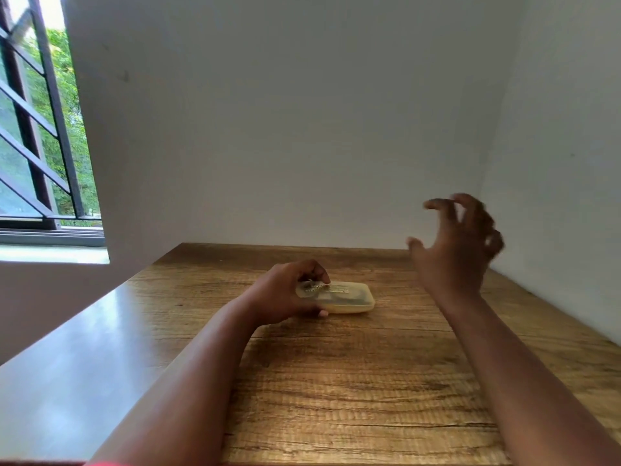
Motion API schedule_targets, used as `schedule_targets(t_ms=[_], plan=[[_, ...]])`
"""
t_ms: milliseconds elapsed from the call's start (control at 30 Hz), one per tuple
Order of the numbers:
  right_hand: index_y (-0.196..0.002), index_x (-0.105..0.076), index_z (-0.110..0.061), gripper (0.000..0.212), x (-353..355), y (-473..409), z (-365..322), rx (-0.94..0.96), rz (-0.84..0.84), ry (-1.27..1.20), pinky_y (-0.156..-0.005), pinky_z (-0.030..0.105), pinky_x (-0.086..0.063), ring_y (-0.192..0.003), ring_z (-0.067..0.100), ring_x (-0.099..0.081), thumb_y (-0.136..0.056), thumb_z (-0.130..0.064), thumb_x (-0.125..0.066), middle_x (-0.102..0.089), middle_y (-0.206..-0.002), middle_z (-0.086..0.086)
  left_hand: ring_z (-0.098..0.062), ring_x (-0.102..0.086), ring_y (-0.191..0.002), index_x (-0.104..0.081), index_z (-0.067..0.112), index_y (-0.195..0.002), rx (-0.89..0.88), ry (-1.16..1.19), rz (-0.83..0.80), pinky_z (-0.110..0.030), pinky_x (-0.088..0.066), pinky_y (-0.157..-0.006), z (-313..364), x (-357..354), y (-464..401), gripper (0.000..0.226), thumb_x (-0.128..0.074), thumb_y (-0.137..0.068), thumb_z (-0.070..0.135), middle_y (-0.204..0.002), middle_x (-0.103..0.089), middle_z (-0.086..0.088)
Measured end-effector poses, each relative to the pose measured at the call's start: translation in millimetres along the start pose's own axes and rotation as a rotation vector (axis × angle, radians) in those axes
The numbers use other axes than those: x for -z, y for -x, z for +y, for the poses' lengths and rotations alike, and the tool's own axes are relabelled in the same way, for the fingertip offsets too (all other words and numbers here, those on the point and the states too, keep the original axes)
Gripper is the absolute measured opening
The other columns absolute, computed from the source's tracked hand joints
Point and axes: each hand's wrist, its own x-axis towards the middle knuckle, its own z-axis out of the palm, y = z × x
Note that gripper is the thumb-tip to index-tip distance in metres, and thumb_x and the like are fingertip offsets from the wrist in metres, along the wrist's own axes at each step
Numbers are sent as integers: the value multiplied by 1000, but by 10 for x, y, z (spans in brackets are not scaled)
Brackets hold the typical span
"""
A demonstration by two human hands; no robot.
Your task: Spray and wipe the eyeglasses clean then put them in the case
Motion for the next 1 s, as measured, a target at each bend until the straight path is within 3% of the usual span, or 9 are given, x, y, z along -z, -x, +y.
schedule_targets(t_ms=[100, 200, 267, 400, 533, 667, 767, 867, 1000], plan=[[-130, -33, -32, 76, 58, -74, 149, -419, -203, -13, -105, 57, -28, -136, 38, -25, -70, -7, -72, -22, -145, 10, -5, -58, -108, -63, 35, -103, 6, 3, -1, -34, -51, -94, -2, 6, -8, 44, -87, -66, 39, -110, -65, 12], [-136, -25, -32, 79, 44, -117, 228, -551, -395, -99, -97, 55, -42, -125, 40, -40, -76, 1, -64, -26, -141, 14, -5, -58, -107, -64, 35, -103, 5, 2, -4, -35, -51, -95, -10, 7, -16, 44, -87, -67, 39, -110, -65, 12], [-140, -24, -30, 78, 11, -102, 255, -516, -452, -128, -84, 46, -50, -112, 39, -52, -80, 4, -59, -36, -133, 17, -6, -58, -108, -64, 35, -103, 5, 6, -7, -35, -51, -96, -15, 8, -22, 44, -87, -67, 40, -111, -65, 12], [-143, -29, -21, 68, -23, -51, 226, -329, -450, -91, -70, 32, -40, -92, 28, -54, -86, 5, -56, -56, -117, 17, -6, -58, -109, -64, 35, -105, 4, 9, -14, -36, -50, -97, -28, 8, -33, 44, -87, -67, 40, -112, -64, 12], [-143, -28, -24, 72, -77, 26, 56, -125, -478, -225, -56, 23, -36, -80, 15, -55, -86, 3, -63, -58, -103, 7, -5, -57, -109, -64, 35, -106, 1, 6, -17, -35, -50, -97, -25, 17, -27, 45, -86, -68, 38, -112, -64, 13], [-143, -26, -28, 75, -129, 109, -104, 10, -515, -293, -57, 18, -38, -78, 11, -58, -86, -3, -69, -58, -97, 0, -3, -57, -109, -65, 34, -107, -3, 13, -12, -35, -50, -98, -21, 18, -23, 45, -87, -67, 37, -112, -65, 13], [-144, -25, -30, 77, -144, 158, -138, 53, -544, -280, -60, 23, -41, -77, 11, -57, -86, -8, -70, -58, -94, -1, -4, -58, -110, -65, 35, -106, 0, 24, -18, -38, -50, -98, -33, 18, -23, 46, -87, -66, 40, -112, -65, 14], [-143, -23, -30, 77, -150, 189, -155, 64, -582, -239, -70, 31, -48, -83, 20, -60, -86, -11, -71, -60, -100, 4, -5, -58, -110, -65, 38, -105, 6, 24, -19, -40, -50, -98, -44, 20, -27, 49, -84, -62, 49, -112, -65, 15], [-144, -22, -30, 81, -165, 192, -153, 47, -589, -235, -70, 30, -45, -87, 22, -61, -84, -16, -75, -62, -108, 7, -2, -57, -110, -65, 37, -106, 14, 19, -10, -36, -49, -99, -41, 9, -25, 47, -87, -65, 42, -111, -65, 16]])
